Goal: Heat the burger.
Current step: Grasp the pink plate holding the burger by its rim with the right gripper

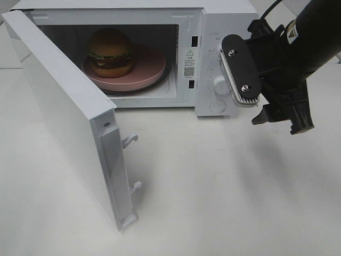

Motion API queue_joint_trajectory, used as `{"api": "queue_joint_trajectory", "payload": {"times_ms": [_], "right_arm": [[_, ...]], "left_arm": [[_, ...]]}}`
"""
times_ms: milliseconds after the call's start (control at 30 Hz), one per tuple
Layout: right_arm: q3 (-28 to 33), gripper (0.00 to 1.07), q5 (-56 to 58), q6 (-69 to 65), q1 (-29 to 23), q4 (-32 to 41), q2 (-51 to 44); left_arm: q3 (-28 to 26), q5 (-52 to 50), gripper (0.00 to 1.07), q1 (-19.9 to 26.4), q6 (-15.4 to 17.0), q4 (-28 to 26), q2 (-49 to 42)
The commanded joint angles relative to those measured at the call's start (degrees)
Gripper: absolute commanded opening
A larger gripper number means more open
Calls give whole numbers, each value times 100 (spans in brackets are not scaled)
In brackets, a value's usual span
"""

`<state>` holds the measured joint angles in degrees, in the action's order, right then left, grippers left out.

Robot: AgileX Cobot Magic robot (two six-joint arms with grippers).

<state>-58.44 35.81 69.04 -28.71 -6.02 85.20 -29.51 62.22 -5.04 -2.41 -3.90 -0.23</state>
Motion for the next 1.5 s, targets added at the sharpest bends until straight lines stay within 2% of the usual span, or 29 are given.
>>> {"api": "queue_joint_trajectory", "payload": {"times_ms": [33, 100, 233, 400, 967, 1500], "right_arm": [[-34, 97, -126, -292, -80, -223, -11], [-74, 102, -235, -384, -86, -338, -11], [-126, 101, -361, -395, -132, -407, -11], [-229, 100, -607, -441, -447, -785, 120], [-1243, 96, -963, -453, -819, -785, 1232], [-1438, 93, -1564, -418, -945, -791, 1604]], "left_arm": [[-6, -74, 100, 17, 17, -29, -92], [-6, -74, 100, 17, 17, -29, -92], [-6, -74, 100, 17, 17, -29, -92], [-6, -74, 100, 17, 17, -29, -92], [-6, -74, 100, 17, 17, -29, -92], [-6, -74, 100, 17, 17, -29, -92]]}}
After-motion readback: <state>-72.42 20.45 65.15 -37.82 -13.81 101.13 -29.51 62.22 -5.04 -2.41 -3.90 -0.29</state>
